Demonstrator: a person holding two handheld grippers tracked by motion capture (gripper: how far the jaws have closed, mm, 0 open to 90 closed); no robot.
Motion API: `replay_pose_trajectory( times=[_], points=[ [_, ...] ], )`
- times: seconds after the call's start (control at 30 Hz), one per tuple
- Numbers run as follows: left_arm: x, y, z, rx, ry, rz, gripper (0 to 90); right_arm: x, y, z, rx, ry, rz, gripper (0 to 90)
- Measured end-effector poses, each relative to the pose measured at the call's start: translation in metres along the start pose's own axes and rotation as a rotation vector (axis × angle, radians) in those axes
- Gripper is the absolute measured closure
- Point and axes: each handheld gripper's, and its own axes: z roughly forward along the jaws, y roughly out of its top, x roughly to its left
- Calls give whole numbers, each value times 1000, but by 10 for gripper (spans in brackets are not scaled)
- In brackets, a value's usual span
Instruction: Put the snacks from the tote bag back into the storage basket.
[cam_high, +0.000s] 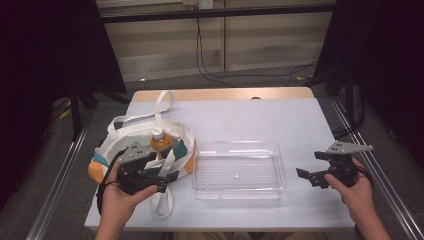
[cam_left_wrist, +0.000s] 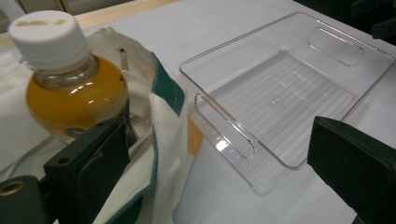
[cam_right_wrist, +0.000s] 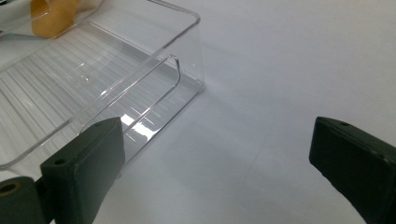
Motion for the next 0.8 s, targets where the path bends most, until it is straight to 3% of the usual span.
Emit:
replay_pose_trajectory(
  times=[0.2,0.47,0.57,0.73,0.8],
  points=[
    [11,6,-2,13,24,-33,81,-1,1,-1,-15,-4,8,31],
    [23,17,-6,37,54,-41,103,0,1,-1,-18,-5,9,31],
    [29,22,-5,49,73,-79,107,0,1,-1,-20,-4,7,31],
    [37,24,-3,59,89,-82,147,0,1,-2,-17,-2,11,31],
    [42,24,0,62,96,-113,148,0,1,-2,-21,0,13,31]
  ],
)
